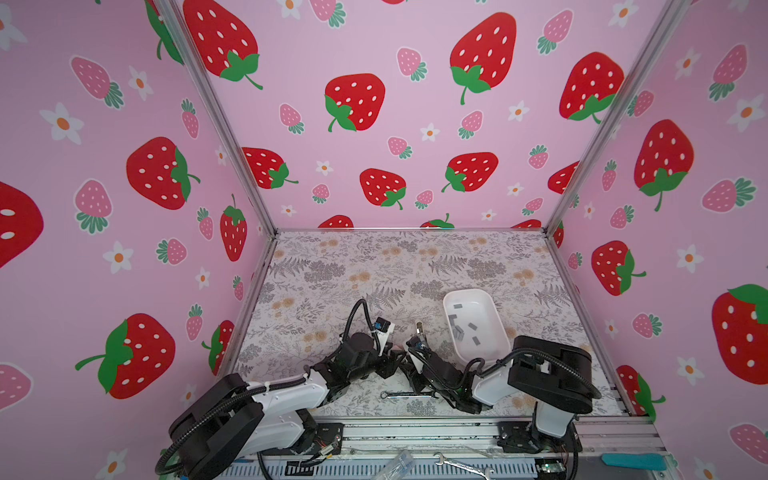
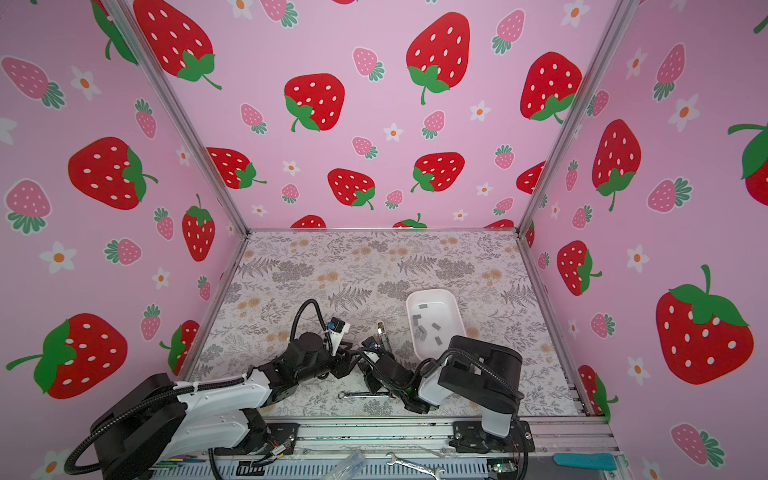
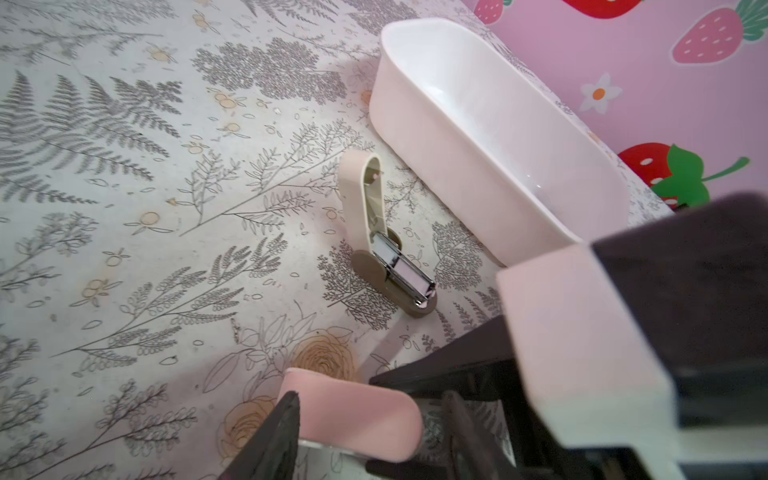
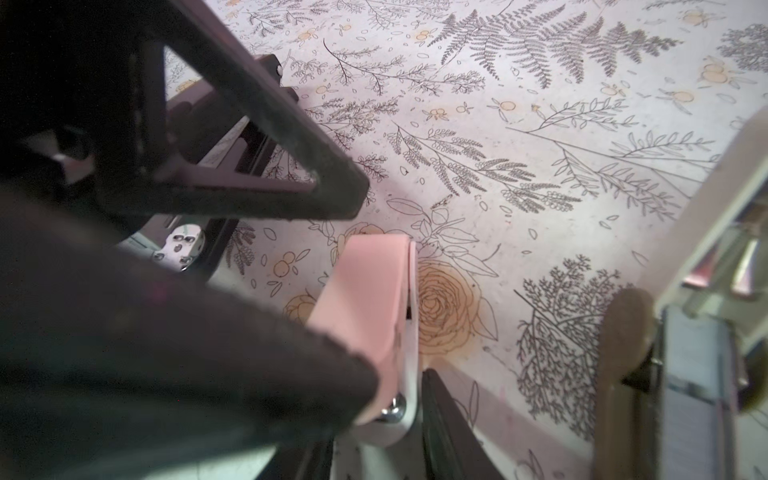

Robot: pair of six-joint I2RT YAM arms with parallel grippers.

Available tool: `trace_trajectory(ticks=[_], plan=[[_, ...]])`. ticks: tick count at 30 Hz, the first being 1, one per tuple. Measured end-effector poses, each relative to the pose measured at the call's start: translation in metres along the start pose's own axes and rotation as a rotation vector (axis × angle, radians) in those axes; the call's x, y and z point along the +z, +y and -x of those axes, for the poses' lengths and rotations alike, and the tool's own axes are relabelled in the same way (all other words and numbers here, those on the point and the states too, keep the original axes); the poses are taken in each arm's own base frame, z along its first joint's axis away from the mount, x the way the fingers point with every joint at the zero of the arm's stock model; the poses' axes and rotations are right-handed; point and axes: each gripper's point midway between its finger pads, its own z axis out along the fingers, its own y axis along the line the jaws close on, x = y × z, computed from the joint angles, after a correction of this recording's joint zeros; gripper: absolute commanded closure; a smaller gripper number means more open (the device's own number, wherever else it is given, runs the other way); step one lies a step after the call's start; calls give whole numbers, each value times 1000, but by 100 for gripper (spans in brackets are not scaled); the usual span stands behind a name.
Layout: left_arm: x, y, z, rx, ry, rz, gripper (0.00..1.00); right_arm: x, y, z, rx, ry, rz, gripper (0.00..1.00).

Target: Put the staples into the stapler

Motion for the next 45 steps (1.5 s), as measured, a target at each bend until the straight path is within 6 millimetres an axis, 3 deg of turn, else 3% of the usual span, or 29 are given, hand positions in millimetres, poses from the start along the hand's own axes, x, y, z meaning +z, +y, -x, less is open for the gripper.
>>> trace_trajectory(ticks=[7, 11, 18, 28, 45], plan=[[-5, 13, 7, -2, -31, 80, 43, -23, 4, 29, 17, -80, 30, 56], [-5, 16, 5, -2, -27, 100, 43, -33, 8, 49, 19, -132, 48, 63], [-5, 23, 4, -3, -25, 134, 44, -26, 14, 59, 2, -133, 44, 68], [-3, 32, -2, 2, -9, 178, 45, -4, 12, 47, -28, -71, 7, 72], [4, 32, -3, 29, -23, 173, 47, -1, 8, 40, -19, -69, -8, 75]])
